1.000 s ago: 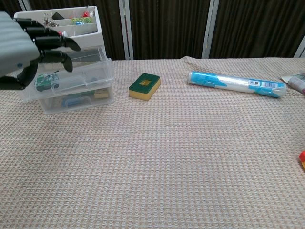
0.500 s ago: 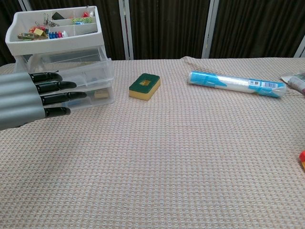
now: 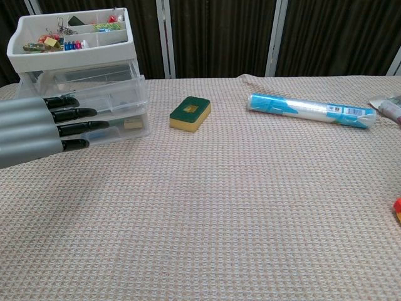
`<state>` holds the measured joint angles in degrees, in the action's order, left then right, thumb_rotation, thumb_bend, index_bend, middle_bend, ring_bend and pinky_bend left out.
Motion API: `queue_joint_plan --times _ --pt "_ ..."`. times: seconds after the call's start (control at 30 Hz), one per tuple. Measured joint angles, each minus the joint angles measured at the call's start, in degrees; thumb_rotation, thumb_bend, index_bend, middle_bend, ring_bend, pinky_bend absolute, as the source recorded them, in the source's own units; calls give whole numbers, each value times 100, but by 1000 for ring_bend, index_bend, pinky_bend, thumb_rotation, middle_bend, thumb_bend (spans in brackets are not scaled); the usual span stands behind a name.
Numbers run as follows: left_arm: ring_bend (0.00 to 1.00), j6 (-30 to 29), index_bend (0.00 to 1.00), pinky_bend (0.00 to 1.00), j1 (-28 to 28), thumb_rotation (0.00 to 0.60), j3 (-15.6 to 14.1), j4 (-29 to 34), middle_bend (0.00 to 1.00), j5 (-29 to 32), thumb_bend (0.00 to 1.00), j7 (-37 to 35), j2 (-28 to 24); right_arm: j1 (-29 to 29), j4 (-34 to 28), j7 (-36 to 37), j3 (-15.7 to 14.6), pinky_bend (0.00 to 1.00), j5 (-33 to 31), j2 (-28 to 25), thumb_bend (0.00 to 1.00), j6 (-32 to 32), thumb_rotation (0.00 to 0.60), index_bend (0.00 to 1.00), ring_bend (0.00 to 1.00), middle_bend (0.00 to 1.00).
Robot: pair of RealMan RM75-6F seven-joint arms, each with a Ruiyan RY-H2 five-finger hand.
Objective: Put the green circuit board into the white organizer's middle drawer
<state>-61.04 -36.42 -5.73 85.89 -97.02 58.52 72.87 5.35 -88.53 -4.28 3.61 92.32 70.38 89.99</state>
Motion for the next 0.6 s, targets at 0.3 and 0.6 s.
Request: queue_joint_plan --times 0.3,0.6 --pt "62 2 260 149 84 600 142 -103 23 181 1000 -76 1 -1 9 -8 -2 0 8 5 0 6 600 93 0 0" --pt "63 -25 260 149 138 600 355 -269 25 483 1000 -228 48 -3 6 -22 -4 0 2 5 0 1 600 93 0 0"
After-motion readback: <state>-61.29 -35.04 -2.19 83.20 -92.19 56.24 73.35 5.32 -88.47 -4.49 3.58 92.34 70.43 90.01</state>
